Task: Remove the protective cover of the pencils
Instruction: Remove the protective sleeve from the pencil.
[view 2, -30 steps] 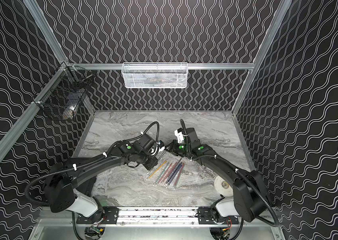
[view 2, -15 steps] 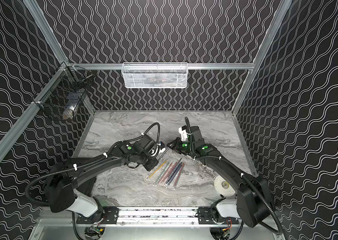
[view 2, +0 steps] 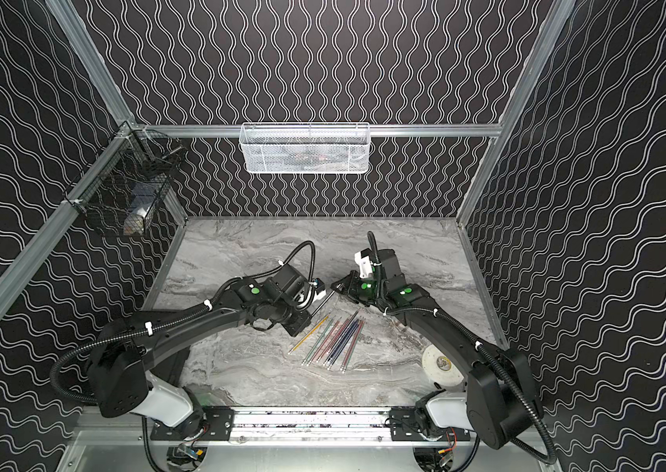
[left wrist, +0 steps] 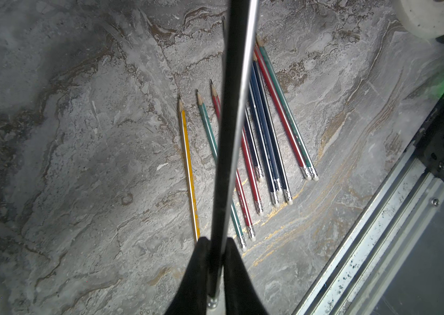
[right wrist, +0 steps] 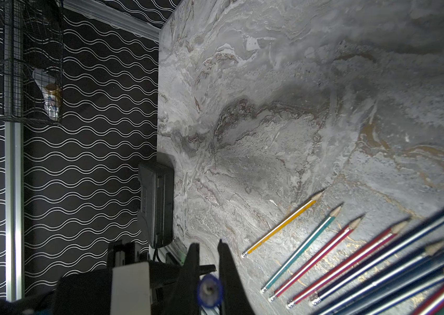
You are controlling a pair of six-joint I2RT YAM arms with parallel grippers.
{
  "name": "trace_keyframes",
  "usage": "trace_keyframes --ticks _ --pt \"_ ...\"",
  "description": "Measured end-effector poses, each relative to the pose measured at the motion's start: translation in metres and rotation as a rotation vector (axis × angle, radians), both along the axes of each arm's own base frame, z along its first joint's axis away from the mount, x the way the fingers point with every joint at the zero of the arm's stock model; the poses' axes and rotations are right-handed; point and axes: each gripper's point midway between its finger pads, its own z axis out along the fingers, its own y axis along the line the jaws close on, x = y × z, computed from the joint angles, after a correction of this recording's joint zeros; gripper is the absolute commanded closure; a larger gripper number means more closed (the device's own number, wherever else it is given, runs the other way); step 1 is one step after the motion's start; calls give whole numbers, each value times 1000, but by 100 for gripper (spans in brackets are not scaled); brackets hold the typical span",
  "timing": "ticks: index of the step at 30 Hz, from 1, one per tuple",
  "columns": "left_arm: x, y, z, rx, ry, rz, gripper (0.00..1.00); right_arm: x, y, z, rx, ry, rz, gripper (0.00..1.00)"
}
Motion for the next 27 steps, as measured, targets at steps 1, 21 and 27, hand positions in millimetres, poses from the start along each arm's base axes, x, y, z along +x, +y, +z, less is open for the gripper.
trace_keyframes --ticks 1,21,27 --pt "1 -2 1 -9 -4 -3 88 1 -3 -1 8 11 -10 95" --pt "-2 -1 0 -5 5 -16 100 8 -7 1 74 28 -30 82" --pt "0 2 -1 10 3 3 100 6 -16 -2 21 21 -48 53"
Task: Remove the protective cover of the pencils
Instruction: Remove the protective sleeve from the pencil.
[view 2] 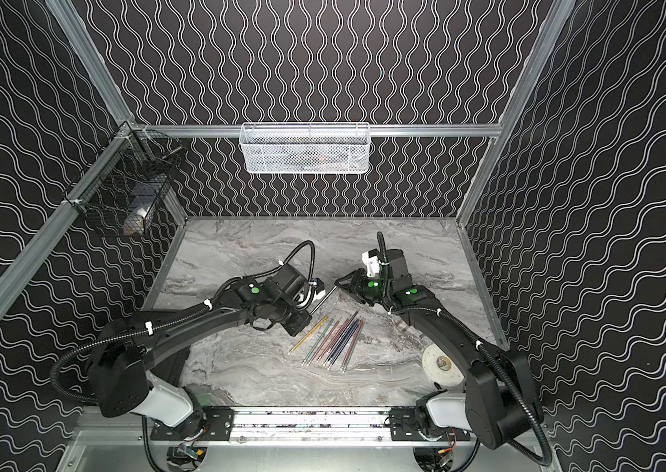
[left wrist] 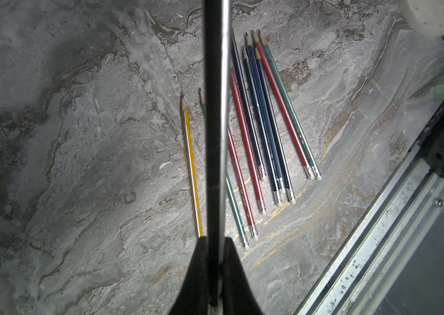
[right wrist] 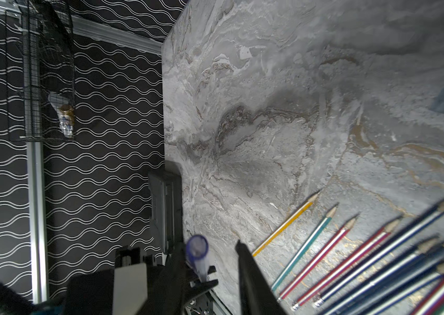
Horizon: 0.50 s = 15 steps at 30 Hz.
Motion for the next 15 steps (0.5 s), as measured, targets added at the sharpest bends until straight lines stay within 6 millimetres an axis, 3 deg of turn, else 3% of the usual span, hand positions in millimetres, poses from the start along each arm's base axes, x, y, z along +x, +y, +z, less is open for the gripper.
trace_keyframes --ticks 6,15 --pt "0 0 -3 10 11 -1 100 -7 -20 -1 -103 -27 -30 51" --pt "-3 -1 -7 20 31 -8 100 -15 -25 -10 -147 -21 -11 53"
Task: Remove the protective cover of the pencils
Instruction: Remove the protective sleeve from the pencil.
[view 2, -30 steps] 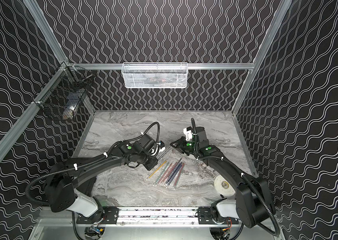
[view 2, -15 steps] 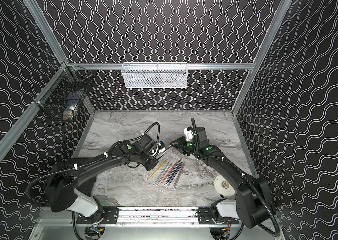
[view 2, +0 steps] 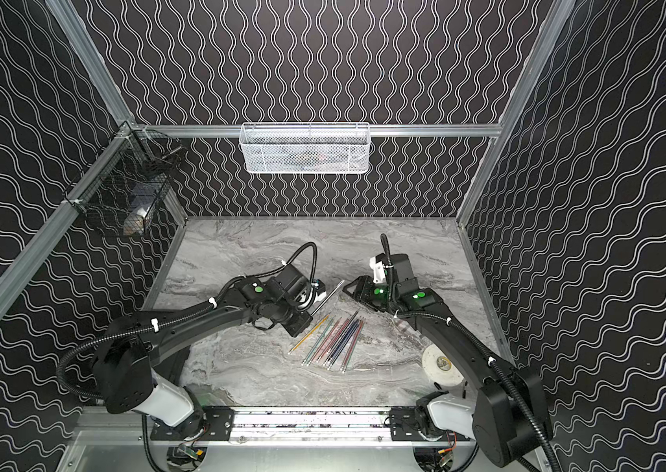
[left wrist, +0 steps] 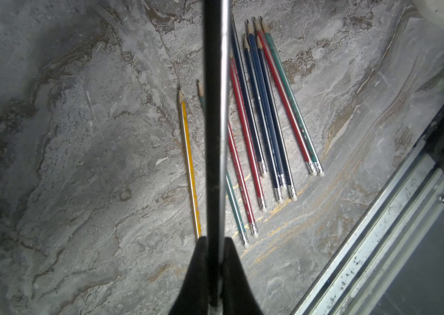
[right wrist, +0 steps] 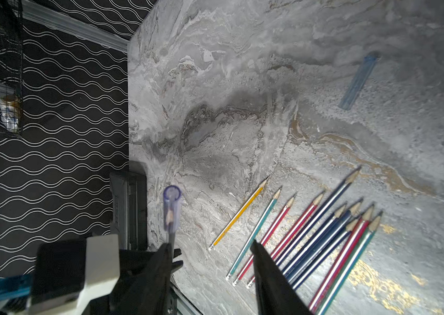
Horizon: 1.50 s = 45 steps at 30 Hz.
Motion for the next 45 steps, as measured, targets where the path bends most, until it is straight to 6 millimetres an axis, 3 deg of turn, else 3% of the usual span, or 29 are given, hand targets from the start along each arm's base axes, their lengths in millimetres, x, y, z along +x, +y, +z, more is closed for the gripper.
trace_keyframes --ticks 5,19,35,45 --pt "-3 -1 -3 9 8 -10 100 0 0 1 2 -1 1 55" --pt "-6 -2 -6 14 21 -16 100 -2 -1 -4 -1 5 -2 75" --pt "-12 -7 -9 19 36 -48 100 7 10 -3 51 21 14 74" --pt "-14 -8 -10 23 37 -59 100 8 9 -2 49 15 6 84"
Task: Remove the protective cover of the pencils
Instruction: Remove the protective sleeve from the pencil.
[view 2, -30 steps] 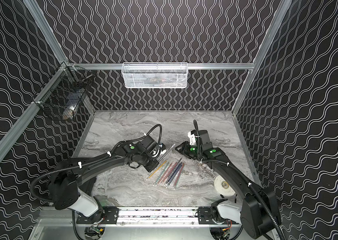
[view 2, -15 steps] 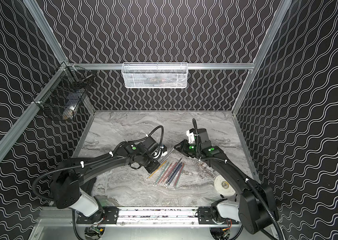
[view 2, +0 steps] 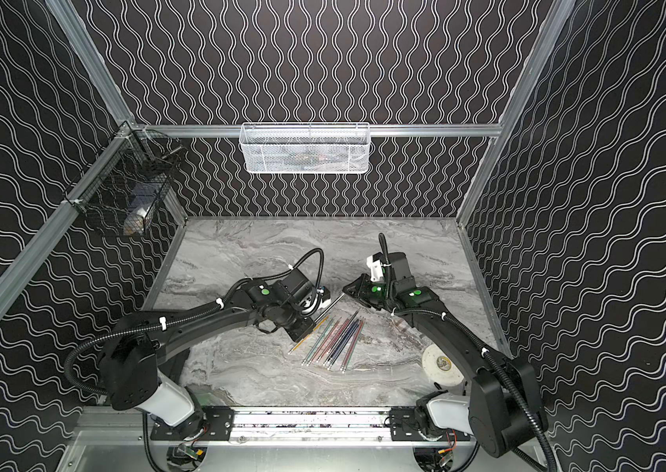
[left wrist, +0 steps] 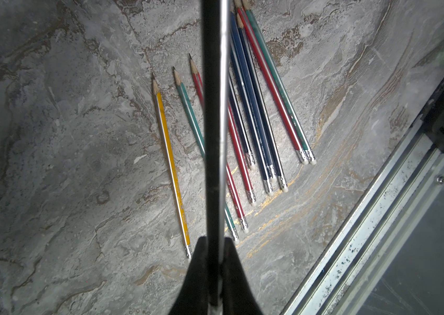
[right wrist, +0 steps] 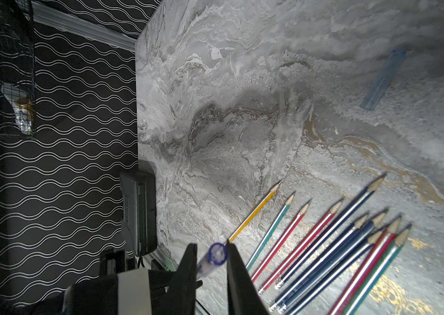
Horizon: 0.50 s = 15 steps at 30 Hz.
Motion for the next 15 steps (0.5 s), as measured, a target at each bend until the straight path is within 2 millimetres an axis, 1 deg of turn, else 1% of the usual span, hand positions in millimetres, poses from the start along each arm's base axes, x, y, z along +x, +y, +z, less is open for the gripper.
trace_keyframes --ticks 4,7,11,15 --pt "0 0 0 -1 -1 -1 100 0 -1 0 -5 -1 -7 88" --pt "0 -1 0 -1 -1 -2 100 0 -2 2 -2 -2 -13 87" --pt "1 -2 1 -6 -5 -3 100 1 -4 3 -9 -11 -23 85" --pt "-1 -1 0 -1 0 -5 100 1 -5 1 -15 -8 -28 75"
